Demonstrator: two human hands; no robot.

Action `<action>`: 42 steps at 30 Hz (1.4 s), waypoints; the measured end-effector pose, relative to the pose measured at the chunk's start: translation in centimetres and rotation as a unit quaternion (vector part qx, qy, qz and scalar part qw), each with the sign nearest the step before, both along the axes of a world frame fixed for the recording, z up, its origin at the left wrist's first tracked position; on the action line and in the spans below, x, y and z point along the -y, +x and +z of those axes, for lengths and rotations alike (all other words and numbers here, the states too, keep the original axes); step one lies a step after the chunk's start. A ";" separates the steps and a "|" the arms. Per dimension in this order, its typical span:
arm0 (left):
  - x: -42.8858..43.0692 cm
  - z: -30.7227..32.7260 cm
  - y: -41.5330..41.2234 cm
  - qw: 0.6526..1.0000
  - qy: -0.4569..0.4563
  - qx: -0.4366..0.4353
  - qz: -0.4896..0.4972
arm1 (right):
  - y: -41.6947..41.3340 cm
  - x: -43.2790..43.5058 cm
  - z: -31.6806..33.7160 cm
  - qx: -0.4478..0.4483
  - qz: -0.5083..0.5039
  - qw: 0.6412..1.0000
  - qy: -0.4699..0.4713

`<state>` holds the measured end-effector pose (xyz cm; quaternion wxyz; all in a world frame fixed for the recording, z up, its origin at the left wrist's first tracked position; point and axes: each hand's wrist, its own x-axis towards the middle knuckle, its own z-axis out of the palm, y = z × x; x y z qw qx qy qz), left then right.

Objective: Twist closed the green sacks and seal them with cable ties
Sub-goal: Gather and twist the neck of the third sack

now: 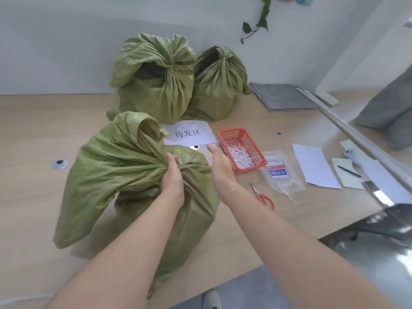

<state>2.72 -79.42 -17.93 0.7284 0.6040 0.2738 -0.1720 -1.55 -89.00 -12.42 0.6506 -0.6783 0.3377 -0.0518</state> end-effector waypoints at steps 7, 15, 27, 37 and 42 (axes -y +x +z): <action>1.9 -0.5 -2.2 0.986 0.019 0.093 -0.139 | -3.6 1.8 -1.9 0.059 -0.037 0.998 0.008; 7.3 -0.5 -5.1 0.971 0.136 0.184 -0.072 | -5.9 7.6 -2.3 0.056 -0.010 0.998 -0.003; 16.1 -3.7 -9.0 0.974 0.175 0.059 -0.128 | -9.7 19.2 -5.7 0.048 0.032 0.995 0.080; 21.2 -7.2 -10.2 0.935 0.283 0.163 -0.140 | -12.4 22.7 -7.8 0.023 -0.006 0.999 0.041; 23.0 -8.3 -10.8 0.918 0.324 0.169 -0.157 | -13.1 24.1 -9.1 0.004 -0.053 0.996 0.067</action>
